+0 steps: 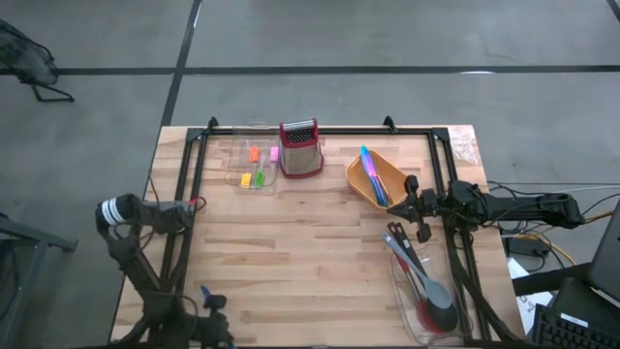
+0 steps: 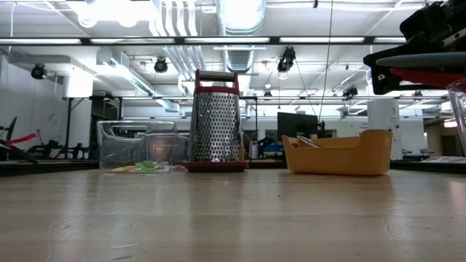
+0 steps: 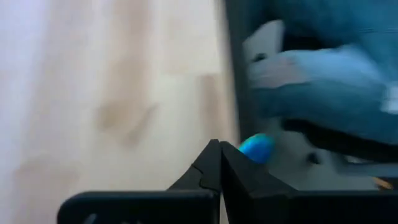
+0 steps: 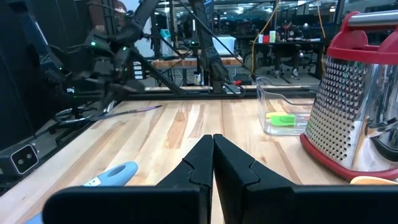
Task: Pick & Place Kitchen Items
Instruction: Put the blue table knife into the orange bin
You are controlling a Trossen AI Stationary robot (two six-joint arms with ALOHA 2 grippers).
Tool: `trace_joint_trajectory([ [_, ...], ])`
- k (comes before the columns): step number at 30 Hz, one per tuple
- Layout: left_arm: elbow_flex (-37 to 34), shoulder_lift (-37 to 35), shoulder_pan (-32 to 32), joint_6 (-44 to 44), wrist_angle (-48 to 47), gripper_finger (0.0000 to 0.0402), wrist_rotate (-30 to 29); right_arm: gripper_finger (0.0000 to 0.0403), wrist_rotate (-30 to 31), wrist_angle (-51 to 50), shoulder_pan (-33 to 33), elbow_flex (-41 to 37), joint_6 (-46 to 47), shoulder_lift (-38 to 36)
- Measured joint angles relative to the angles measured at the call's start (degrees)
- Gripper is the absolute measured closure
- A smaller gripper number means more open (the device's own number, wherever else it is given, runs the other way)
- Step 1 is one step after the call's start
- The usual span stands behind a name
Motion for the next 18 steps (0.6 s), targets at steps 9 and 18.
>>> trace_joint_trajectory([
  [9, -0.95, -1.35, -2.17, -26.93, -25.69, 0.0399, 3.68, 0.0394, 0.02, 0.0, 0.0, 0.0, 0.0, -0.01],
  [18, -1.63, -1.32, -3.07, -28.76, -23.68, 0.0399, 6.8, 0.0394, 0.02, -0.01, 0.0, 0.0, 0.0, -0.02],
])
